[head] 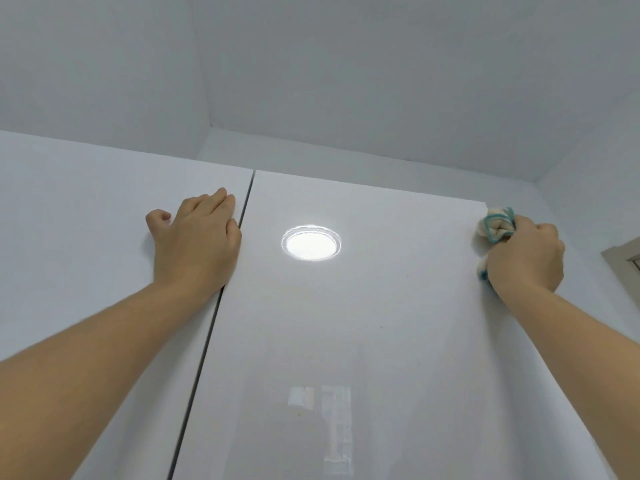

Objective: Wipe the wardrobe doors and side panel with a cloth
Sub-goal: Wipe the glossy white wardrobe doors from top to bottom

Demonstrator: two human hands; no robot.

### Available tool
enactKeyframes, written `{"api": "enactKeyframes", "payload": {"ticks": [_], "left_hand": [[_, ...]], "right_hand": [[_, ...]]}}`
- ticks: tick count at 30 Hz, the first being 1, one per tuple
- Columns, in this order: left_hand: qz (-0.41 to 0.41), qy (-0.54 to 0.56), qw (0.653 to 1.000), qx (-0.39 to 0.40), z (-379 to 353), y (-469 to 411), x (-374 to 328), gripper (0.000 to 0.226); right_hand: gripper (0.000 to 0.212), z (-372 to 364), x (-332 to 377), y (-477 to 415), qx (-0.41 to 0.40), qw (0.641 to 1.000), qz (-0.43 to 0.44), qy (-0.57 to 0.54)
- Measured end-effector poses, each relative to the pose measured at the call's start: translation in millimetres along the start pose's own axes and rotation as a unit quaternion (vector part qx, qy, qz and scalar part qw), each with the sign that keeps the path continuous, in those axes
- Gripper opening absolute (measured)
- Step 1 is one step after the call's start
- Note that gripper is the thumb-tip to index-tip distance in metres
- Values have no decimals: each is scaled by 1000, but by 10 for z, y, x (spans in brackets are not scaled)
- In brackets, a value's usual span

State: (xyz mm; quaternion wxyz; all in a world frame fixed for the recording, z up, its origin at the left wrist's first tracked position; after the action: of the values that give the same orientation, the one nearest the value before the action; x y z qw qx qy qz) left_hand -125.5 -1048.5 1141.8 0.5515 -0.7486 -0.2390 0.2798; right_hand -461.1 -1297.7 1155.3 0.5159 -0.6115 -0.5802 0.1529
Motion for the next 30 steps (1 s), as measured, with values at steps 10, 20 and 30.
{"api": "enactKeyframes", "payload": {"ticks": [10,20,30], "left_hand": [[-5,-5,1000,-18,26,5,-20,34],[-19,-34,999,-22,26,-30,-9,28],[-102,-22,994,4,93,-117,99,28]], "right_hand": [[38,94,-23,335,0,999,14,-45],[39,-326,857,868,72,986,127,-76],[33,-549,1512,1349,148,963,168,-152]]}}
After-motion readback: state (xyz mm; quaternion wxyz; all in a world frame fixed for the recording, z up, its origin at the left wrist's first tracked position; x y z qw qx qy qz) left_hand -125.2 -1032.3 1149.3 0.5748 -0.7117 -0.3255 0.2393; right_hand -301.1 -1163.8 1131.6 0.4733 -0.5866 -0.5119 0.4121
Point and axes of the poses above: each hand's wrist, its own y-axis away from the middle knuckle, its own z-axis out of the back of the hand, x = y × z, the point moved 6 cm from there along -y, towards the middle knuckle, and after that the axes turned 13 degrees about -y, right-handed, at the moved point
